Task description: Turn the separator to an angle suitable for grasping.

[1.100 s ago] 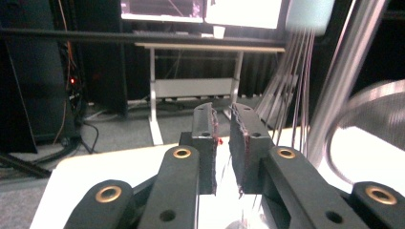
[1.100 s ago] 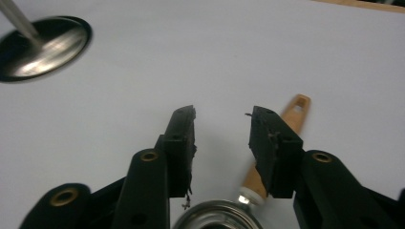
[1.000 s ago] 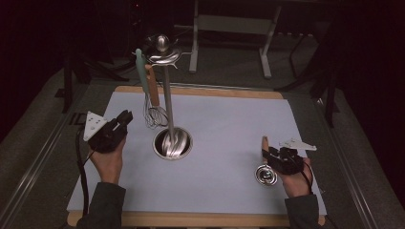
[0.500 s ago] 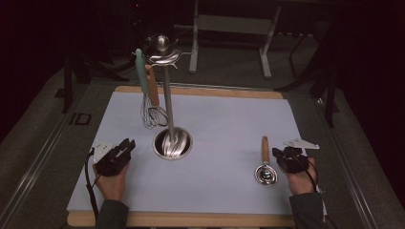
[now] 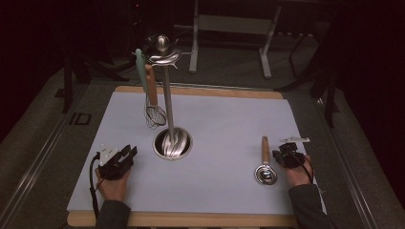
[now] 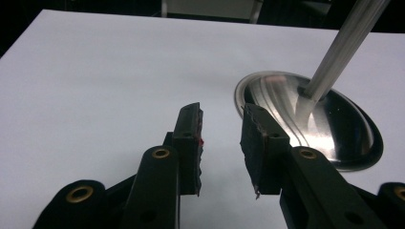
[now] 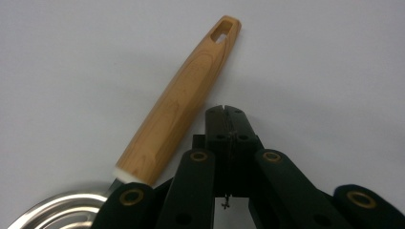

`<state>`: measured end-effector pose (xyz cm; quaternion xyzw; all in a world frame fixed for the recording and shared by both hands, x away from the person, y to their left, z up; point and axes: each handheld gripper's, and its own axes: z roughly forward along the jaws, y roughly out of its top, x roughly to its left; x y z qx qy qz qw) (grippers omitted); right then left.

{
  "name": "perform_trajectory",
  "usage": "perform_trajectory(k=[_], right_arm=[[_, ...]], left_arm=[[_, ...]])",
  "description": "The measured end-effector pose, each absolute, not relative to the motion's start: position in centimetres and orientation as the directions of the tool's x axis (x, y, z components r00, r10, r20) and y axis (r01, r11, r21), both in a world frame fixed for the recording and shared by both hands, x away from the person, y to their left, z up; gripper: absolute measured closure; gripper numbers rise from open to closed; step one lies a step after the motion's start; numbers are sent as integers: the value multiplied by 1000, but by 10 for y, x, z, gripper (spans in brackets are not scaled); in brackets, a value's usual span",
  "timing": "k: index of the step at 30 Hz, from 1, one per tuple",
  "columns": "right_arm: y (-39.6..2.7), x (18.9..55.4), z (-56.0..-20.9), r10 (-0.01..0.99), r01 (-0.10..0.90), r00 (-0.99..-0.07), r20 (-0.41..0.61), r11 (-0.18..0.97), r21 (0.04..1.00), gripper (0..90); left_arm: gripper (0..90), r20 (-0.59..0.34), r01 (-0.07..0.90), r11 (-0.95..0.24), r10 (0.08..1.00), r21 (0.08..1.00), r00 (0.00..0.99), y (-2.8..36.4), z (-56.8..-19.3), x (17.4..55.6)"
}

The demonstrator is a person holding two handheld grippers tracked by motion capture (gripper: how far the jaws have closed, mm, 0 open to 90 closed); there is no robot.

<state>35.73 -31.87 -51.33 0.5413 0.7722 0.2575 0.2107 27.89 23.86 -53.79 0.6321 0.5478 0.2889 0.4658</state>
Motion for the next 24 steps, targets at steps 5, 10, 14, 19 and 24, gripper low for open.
perform_trajectory(k=[5, 10, 14, 19, 24], right_arm=[[-311, 368, -518, 937, 743, -347, -35, 297, 600, 899], [-300, 373, -515, 923, 740, -384, -34, 330, 586, 898], [-281, 378, -513, 893, 723, -448, -42, 389, 572, 897], [-250, 379, -510, 841, 691, -541, -15, 454, 563, 883], [-237, 378, -506, 799, 666, -601, -11, 509, 546, 846]], left_arm=[[681, -131, 424, 17, 962, 906, 241, 236, -538, 279], [679, -119, 426, 5, 963, 905, 242, 235, -538, 279], [678, -118, 424, 4, 963, 905, 243, 235, -539, 279], [676, -115, 424, 0, 963, 906, 246, 234, -539, 279], [675, -111, 425, -6, 962, 905, 250, 234, -538, 278]])
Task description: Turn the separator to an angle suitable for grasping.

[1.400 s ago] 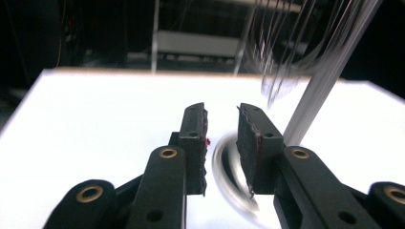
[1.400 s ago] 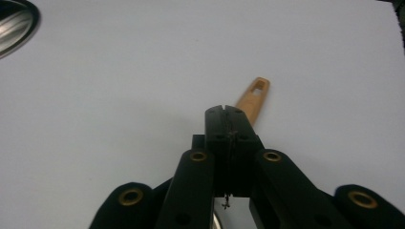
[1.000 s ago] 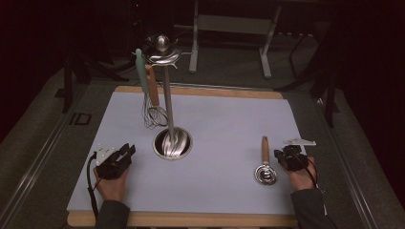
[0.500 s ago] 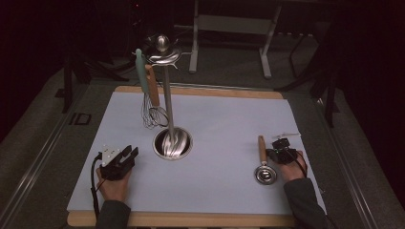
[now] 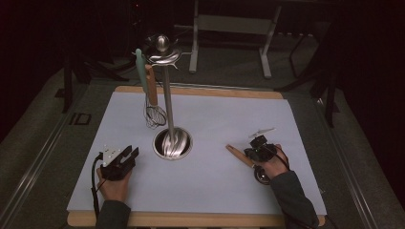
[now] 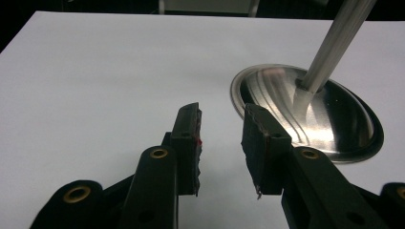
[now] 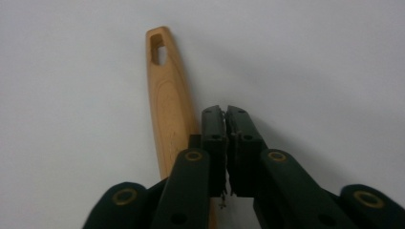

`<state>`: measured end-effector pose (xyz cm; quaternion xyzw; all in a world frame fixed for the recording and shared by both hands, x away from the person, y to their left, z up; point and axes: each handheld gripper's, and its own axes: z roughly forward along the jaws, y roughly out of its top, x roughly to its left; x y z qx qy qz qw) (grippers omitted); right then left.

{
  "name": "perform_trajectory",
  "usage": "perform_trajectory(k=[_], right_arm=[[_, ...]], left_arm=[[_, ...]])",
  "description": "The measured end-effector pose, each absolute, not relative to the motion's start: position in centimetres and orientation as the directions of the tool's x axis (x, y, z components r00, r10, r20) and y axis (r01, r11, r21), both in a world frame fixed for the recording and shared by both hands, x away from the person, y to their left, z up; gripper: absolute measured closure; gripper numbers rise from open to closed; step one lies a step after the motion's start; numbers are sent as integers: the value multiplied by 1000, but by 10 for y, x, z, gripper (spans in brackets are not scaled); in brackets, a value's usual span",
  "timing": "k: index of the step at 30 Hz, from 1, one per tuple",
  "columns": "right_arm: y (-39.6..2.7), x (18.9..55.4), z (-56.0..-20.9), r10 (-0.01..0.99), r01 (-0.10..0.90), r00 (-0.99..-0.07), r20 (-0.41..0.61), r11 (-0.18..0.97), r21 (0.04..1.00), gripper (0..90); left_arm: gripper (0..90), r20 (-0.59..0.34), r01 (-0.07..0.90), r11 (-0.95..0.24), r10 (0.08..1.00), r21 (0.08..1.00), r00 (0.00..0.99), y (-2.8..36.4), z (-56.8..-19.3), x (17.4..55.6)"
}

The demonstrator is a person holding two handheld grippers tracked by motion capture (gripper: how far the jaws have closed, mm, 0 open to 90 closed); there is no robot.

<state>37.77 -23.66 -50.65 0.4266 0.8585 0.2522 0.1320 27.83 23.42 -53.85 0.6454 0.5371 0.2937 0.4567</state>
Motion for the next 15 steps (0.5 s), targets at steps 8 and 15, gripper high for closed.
perform_trajectory(k=[8, 15], right_arm=[[-246, 373, -489, 733, 651, -679, 31, 582, 488, 721], [-252, 374, -490, 705, 670, -700, 109, 597, 441, 695]], left_arm=[[666, -107, 427, -10, 963, 904, 249, 233, -539, 279], [662, -105, 428, -12, 963, 904, 248, 233, -539, 279]])
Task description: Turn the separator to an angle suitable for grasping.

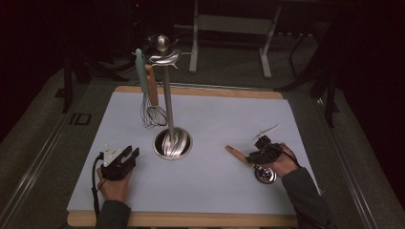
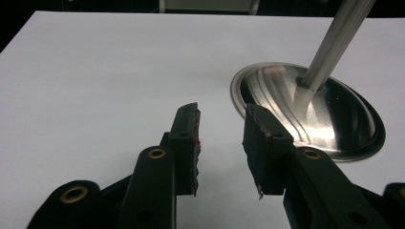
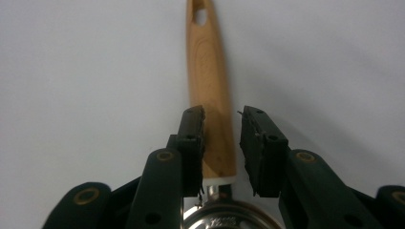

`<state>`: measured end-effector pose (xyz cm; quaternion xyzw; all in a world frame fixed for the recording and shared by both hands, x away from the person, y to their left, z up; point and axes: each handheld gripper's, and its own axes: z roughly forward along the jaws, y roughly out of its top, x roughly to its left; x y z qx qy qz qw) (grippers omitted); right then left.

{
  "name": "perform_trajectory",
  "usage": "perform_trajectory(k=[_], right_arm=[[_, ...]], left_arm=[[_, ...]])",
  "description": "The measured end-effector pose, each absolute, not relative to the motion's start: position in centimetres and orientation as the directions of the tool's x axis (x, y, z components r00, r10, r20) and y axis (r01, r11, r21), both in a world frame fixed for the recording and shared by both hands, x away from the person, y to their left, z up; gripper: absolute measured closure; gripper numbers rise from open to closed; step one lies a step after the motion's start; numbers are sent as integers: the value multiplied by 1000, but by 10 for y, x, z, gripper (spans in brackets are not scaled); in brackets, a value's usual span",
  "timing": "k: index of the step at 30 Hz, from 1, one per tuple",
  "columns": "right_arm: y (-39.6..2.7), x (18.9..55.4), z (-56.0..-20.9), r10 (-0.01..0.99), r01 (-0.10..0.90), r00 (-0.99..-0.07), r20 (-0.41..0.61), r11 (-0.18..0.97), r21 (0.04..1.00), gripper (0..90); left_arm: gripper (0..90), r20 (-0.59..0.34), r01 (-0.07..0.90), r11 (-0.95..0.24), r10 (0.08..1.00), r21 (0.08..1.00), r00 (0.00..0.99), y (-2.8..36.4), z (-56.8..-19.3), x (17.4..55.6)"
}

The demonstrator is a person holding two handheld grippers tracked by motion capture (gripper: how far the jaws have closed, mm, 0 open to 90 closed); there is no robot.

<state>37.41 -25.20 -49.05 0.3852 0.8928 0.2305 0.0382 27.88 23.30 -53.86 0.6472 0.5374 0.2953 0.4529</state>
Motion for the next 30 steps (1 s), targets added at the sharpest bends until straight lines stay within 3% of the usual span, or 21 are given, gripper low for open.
perform_trajectory(k=[20, 30], right_arm=[[-245, 382, -499, 702, 717, -692, 170, 641, 273, 673], [-227, 379, -496, 701, 702, -709, 83, 689, 181, 695]], left_arm=[[658, -104, 427, -12, 964, 904, 246, 233, -539, 279], [655, -103, 428, -13, 963, 904, 247, 233, -539, 279]])
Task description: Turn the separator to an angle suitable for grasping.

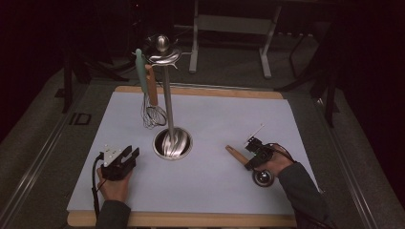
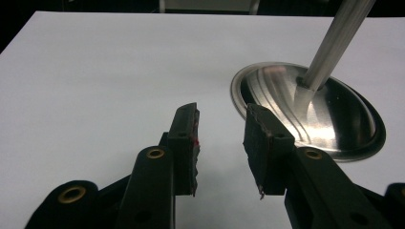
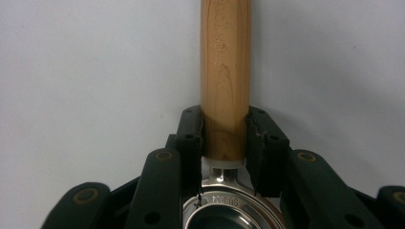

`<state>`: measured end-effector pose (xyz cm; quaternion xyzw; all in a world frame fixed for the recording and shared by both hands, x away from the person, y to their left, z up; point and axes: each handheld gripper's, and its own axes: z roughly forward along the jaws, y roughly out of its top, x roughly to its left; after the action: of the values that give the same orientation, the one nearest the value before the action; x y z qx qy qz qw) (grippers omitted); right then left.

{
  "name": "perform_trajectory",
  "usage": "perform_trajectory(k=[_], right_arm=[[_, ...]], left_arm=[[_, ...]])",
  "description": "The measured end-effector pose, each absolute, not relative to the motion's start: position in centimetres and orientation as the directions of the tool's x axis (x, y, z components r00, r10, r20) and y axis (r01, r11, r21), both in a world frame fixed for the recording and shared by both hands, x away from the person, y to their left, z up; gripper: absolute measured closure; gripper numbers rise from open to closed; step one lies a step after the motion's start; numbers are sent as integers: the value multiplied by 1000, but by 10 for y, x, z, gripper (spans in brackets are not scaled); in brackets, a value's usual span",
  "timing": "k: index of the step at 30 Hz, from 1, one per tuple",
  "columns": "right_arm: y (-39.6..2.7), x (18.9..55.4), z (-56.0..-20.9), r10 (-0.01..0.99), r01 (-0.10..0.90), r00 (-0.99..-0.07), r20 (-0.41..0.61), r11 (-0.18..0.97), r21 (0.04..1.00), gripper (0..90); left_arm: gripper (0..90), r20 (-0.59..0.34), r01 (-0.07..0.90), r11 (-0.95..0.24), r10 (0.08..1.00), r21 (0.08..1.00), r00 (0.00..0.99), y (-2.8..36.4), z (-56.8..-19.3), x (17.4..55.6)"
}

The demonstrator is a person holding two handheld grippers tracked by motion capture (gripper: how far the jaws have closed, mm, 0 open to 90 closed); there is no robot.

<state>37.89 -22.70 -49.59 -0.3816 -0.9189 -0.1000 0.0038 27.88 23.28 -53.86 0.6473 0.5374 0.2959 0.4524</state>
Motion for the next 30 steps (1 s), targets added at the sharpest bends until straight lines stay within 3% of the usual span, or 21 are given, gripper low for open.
perform_trajectory(k=[5, 19, 30], right_arm=[[-224, 378, -495, 701, 702, -709, 71, 693, 164, 699], [-242, 375, -484, 722, 726, -671, 168, 596, 343, 700], [-237, 372, -479, 719, 716, -675, 166, 585, 380, 701]], left_arm=[[653, -104, 428, -12, 964, 904, 246, 233, -539, 279], [653, -100, 431, -16, 964, 902, 244, 232, -539, 279], [647, -98, 430, -17, 965, 903, 244, 232, -538, 279]])
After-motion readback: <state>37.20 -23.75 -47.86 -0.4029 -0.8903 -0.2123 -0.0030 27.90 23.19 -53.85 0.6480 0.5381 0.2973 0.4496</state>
